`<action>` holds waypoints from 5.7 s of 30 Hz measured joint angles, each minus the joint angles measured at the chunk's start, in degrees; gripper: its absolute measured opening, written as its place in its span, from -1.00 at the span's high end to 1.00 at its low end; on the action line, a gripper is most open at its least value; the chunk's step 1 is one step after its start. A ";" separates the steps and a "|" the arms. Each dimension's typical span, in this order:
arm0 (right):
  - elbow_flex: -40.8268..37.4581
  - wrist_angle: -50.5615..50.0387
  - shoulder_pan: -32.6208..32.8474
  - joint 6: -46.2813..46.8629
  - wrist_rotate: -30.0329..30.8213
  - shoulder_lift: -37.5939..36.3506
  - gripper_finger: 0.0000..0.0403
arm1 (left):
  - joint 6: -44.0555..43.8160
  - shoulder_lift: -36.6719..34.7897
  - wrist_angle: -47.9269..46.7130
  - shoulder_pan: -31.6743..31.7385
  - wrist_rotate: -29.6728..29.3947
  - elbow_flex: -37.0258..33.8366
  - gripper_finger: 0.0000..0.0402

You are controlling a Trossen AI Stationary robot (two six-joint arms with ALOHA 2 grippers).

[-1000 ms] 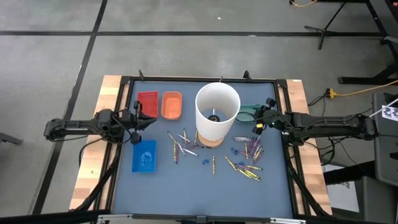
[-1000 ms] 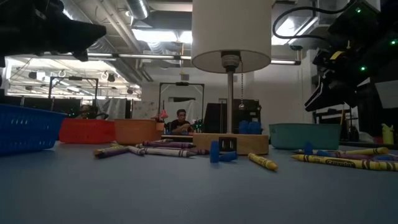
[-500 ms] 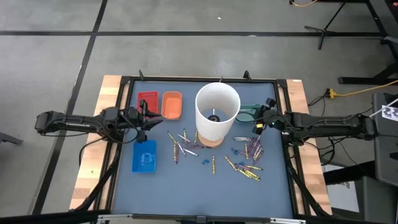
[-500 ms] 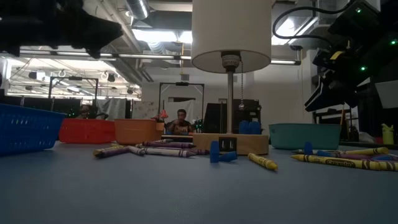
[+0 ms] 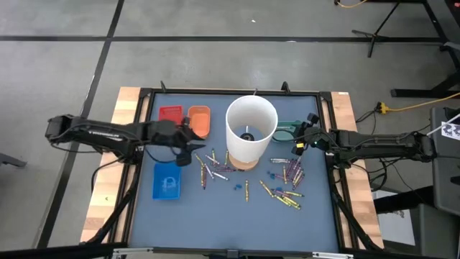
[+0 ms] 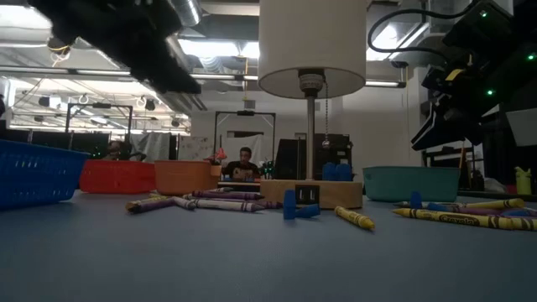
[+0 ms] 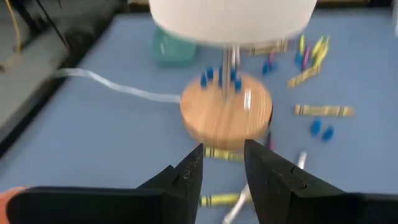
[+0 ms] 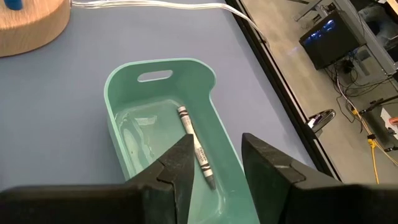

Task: Sort crayons
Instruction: Put the green crayon into the red bin, then put the gray crayon into the green bin

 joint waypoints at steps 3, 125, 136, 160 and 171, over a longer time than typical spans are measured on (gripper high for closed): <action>0.00 -0.02 0.00 0.02 0.00 0.00 0.34 | 2.17 4.76 -5.46 0.01 1.87 3.51 0.49; 0.01 -0.24 0.00 0.03 -0.04 0.02 0.34 | -10.44 27.37 -64.81 22.81 -27.66 26.87 0.92; 0.00 -0.24 0.00 0.04 -0.75 0.02 0.34 | -11.52 27.37 -64.74 24.06 -27.66 26.87 0.80; 0.02 1.88 0.00 0.08 -19.02 0.00 0.34 | -11.55 27.37 -57.50 24.04 -20.76 26.87 0.55; 0.02 1.89 0.02 0.06 -21.44 0.00 0.34 | -11.10 27.37 -54.03 22.52 -15.72 26.87 0.55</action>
